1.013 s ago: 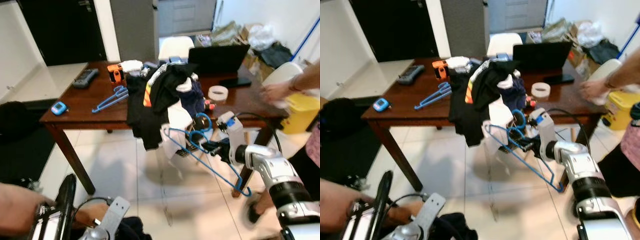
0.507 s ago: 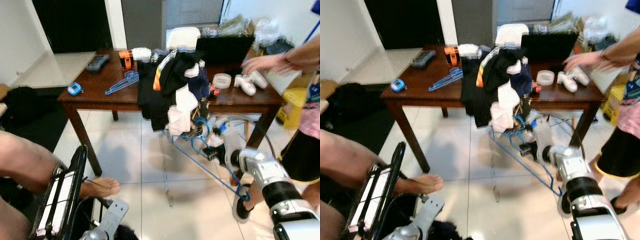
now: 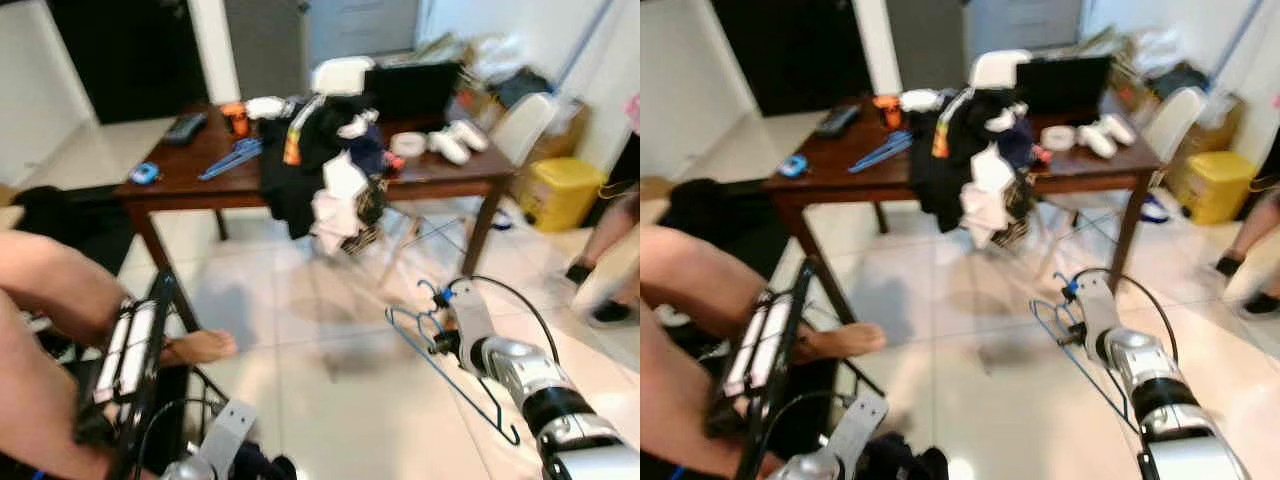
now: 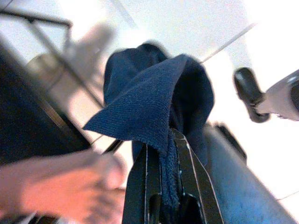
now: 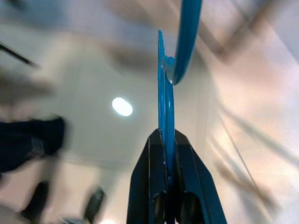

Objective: Hang hanger

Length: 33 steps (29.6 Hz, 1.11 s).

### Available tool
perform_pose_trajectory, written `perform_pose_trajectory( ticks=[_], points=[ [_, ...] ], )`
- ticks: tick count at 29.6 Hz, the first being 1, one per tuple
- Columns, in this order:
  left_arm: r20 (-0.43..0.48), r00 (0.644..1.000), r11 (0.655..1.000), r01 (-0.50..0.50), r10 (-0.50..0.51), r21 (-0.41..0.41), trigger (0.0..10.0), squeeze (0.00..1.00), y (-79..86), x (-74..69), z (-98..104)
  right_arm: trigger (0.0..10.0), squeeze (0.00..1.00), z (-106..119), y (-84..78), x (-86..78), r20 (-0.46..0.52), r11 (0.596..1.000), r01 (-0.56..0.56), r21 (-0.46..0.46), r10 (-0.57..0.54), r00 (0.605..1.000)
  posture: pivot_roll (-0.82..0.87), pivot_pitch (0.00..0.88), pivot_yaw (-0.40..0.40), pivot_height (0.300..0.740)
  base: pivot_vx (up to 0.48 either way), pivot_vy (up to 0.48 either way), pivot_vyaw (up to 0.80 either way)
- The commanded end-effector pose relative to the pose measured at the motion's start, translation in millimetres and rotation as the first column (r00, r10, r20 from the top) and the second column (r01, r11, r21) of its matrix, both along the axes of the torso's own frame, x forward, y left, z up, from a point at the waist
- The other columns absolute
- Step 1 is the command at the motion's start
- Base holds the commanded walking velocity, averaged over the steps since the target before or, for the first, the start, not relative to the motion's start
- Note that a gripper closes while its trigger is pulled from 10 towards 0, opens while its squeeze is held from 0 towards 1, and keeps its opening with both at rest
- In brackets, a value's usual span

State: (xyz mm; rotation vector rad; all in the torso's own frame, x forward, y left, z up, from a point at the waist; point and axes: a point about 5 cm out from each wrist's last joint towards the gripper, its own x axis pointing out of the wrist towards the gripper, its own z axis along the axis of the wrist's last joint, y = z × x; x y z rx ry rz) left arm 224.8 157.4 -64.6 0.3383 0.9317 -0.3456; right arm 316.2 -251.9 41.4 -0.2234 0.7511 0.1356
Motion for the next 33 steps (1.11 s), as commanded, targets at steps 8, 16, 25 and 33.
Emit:
perform_pose_trajectory(
  ticks=[8,16,25,33],
  points=[
    [-0.001,1.000,1.000,0.006,-0.006,0.013,10.0,0.00,2.7,1.0,1,10.0,0.00,-40,9.9,-29.0,-0.114,0.997,0.080,0.002,-0.079,0.990,0.01,0.000,0.013,0.740,-0.350,0.000,-0.76],
    [0.004,1.000,1.000,0.008,-0.008,0.023,10.0,0.00,2.4,1.3,1,10.0,0.00,-56,12.4,-43.7,-0.164,0.995,0.090,-0.041,-0.095,0.982,0.01,0.000,0.009,0.740,-0.294,0.000,-0.76],
    [0.062,0.994,0.996,-0.087,0.085,0.026,10.0,0.00,4.4,2.9,2,10.0,0.00,-60,10.9,-47.1,-0.152,0.992,0.109,-0.062,-0.118,0.981,-0.01,0.000,0.016,0.740,0.000,0.000,-0.76],
    [0.162,0.980,0.992,-0.122,0.119,0.010,10.0,0.00,4.2,8.0,7,10.0,0.00,-55,2.3,-45.5,-0.132,0.991,0.114,-0.073,-0.123,0.984,-0.01,0.000,0.015,0.740,0.000,0.000,-0.76]
  ],
)
